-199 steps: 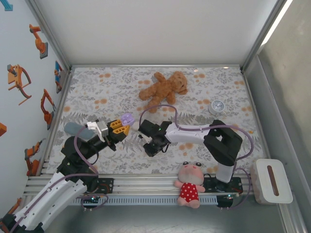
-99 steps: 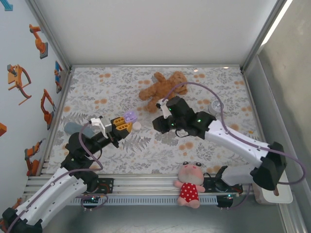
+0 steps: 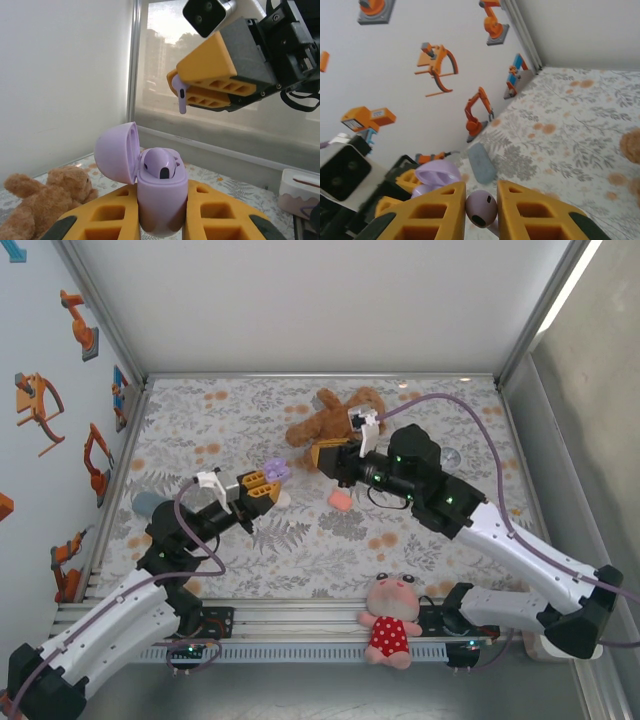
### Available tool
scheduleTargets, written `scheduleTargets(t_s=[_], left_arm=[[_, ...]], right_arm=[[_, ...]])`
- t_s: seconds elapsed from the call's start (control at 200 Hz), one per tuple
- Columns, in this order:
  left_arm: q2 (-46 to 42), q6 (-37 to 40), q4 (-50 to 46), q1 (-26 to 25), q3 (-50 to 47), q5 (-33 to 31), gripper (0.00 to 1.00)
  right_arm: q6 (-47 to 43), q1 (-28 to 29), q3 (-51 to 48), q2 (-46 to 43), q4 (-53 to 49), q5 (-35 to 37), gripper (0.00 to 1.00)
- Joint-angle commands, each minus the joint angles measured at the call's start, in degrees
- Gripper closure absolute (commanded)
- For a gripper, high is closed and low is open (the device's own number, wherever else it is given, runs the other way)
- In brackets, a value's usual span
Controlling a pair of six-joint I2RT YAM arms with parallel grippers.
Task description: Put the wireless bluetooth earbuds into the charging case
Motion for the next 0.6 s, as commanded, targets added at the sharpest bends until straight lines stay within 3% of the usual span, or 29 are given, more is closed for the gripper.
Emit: scheduleTargets(t_s=[0.0, 0.331, 0.596], left_arm=[[1.7, 0.5, 5.3, -0.2, 2.9, 2.5, 0.98], [7.6, 0.5, 10.2, -0.2, 5.2, 4.5, 0.98], [10.2, -0.3, 13.3, -0.2, 5.9, 5.5, 0.98]], right_arm=[[3.2, 0.2, 3.9, 0.7, 6.8, -4.6, 0.78], [5.8, 2.3, 3.7, 3.5, 11.8, -9.8, 0.79], [7.4, 2.9, 1.3, 4.4, 13.4, -9.4, 0.79]])
